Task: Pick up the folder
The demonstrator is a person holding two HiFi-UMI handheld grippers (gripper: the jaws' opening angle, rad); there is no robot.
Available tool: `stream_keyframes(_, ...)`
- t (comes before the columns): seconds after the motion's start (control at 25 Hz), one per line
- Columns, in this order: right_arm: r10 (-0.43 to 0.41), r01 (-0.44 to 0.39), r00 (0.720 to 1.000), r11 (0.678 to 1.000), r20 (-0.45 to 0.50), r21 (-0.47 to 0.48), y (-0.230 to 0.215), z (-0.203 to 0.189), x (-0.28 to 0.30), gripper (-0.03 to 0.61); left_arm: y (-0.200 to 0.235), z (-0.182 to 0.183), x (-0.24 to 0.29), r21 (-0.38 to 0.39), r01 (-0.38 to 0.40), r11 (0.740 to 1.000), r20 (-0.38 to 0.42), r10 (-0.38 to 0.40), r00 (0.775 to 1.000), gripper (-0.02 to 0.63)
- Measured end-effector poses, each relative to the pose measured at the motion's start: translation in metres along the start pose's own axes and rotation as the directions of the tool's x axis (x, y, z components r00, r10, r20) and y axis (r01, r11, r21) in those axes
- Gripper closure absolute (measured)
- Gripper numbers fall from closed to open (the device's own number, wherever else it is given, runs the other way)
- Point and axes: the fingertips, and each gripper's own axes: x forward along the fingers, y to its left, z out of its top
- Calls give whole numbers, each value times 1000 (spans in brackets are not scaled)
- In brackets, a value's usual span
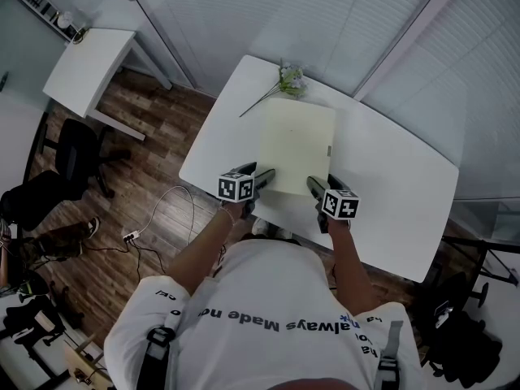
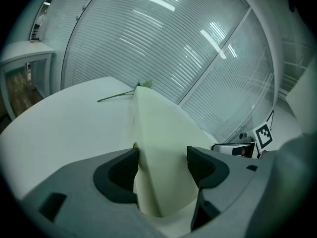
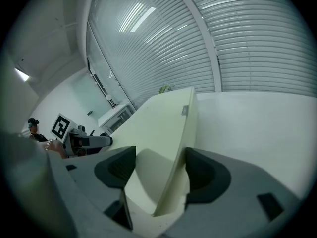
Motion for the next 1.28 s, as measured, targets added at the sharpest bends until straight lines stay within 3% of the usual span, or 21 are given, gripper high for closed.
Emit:
stream_keyframes(0.76,12,2,987,996,162,-85,30,58,-53,265,-48,56,-44,91,-1,996,158,-14,987,305)
stream_keyframes(1.28,35,22,945,985,325,-170,66,117,-117,265,-103,114,-96,189,-20,982,327,-44,944,305)
